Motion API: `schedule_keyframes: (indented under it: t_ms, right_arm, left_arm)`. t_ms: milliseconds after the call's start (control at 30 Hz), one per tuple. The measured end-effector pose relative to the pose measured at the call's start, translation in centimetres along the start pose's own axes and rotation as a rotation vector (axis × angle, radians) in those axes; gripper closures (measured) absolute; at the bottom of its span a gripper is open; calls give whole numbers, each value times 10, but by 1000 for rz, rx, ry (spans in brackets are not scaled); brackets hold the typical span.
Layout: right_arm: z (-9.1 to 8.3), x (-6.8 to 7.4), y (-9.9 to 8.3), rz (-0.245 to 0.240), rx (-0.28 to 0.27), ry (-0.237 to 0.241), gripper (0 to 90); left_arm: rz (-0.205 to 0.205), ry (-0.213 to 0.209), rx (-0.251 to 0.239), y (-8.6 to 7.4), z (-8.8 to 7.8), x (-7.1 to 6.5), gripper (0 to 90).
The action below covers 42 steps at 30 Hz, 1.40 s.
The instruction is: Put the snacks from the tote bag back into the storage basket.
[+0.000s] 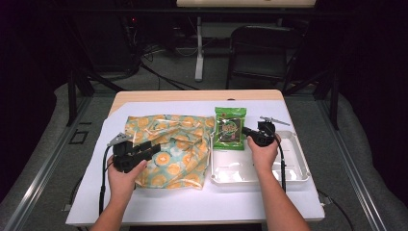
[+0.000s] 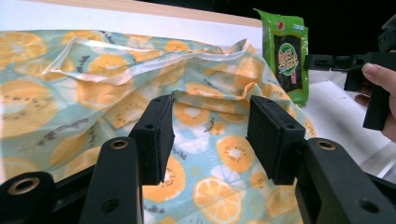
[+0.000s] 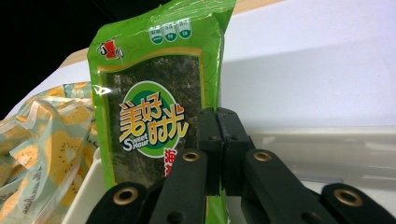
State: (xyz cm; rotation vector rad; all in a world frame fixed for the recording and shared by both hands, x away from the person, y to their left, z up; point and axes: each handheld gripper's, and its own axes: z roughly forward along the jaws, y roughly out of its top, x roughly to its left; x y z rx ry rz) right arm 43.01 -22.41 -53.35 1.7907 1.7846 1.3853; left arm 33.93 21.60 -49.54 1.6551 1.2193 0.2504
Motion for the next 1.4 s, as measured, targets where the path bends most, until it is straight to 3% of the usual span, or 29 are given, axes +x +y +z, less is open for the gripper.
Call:
schedule_keyframes:
  t_ms: [233, 467, 500, 733, 1133, 1400]
  right_arm:
    - [1, 3, -1, -7, -8, -13, 838]
    - [-5, 6, -1, -12, -25, 4, 720]
    - [-8, 8, 0, -27, -37, -5, 658]
    - [-13, 11, 1, -60, -67, -17, 559]
    - [-16, 21, -2, -152, -45, -26, 505]
    - [-23, 34, -8, -262, -21, -34, 459]
  left_arm:
    - [-20, 4, 1, -2, -2, 7, 505]
    - [-29, 6, 0, -2, -2, 9, 503]
    - [-32, 6, -2, -2, -2, 10, 501]
    - [-34, 13, -8, -1, -4, 12, 495]
    - [-46, 26, -25, 1, -5, 20, 482]
    - [-60, 41, -53, 5, -1, 30, 479]
